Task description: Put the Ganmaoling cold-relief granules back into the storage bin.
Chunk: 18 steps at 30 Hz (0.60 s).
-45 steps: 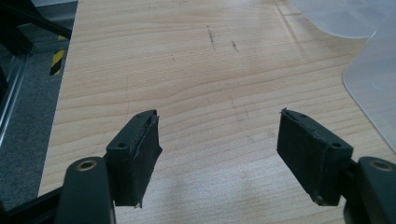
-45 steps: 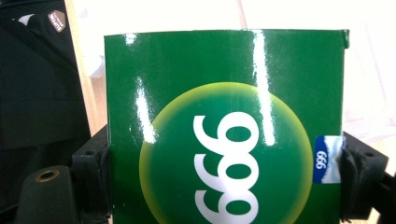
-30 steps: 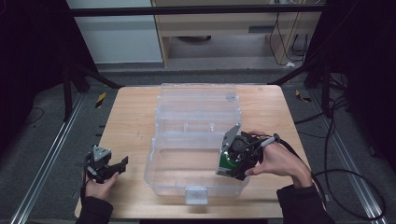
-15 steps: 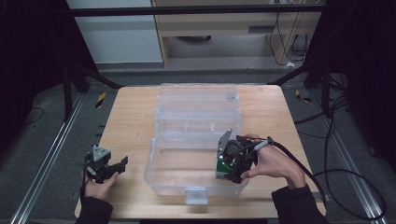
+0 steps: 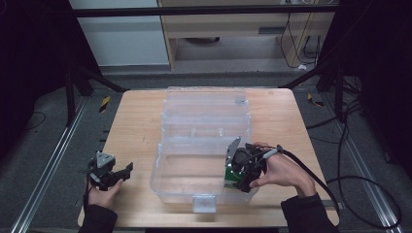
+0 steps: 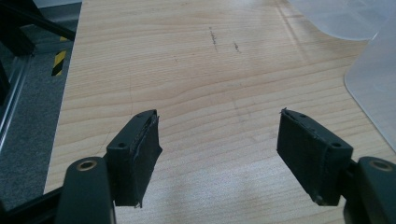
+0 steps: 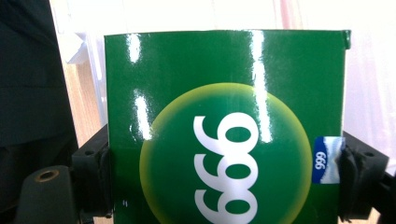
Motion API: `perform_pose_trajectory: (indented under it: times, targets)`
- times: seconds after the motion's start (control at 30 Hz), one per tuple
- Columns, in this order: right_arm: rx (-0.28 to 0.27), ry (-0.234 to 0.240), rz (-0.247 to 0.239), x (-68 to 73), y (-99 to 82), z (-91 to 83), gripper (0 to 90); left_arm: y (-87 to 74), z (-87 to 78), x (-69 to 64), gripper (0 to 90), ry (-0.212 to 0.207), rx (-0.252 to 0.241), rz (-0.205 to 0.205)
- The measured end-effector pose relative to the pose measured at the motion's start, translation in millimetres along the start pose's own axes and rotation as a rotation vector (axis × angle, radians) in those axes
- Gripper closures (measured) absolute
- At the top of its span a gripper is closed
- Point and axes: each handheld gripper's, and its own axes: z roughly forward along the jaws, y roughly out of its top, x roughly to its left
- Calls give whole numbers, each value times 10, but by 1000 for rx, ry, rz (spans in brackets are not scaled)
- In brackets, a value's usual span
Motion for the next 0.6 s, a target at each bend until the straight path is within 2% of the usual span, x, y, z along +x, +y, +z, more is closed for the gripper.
perform_pose_trajectory:
  times: [0.23, 0.37, 0.43, 0.6]
  targets:
    - [21, -1, -16, 31, 3, 81, 155, -1, -3, 7, 291, 0, -1, -1]
    - [11, 18, 17, 12, -45, 140, 152, 0, -1, 1, 292, -1, -1, 0]
    - [35, 9, 1, 16, -60, 184, 145, 1, 4, -1, 292, -1, 2, 0]
    - [44, 11, 10, 0, -42, 223, 143, 0, -2, 4, 292, -2, 0, 0]
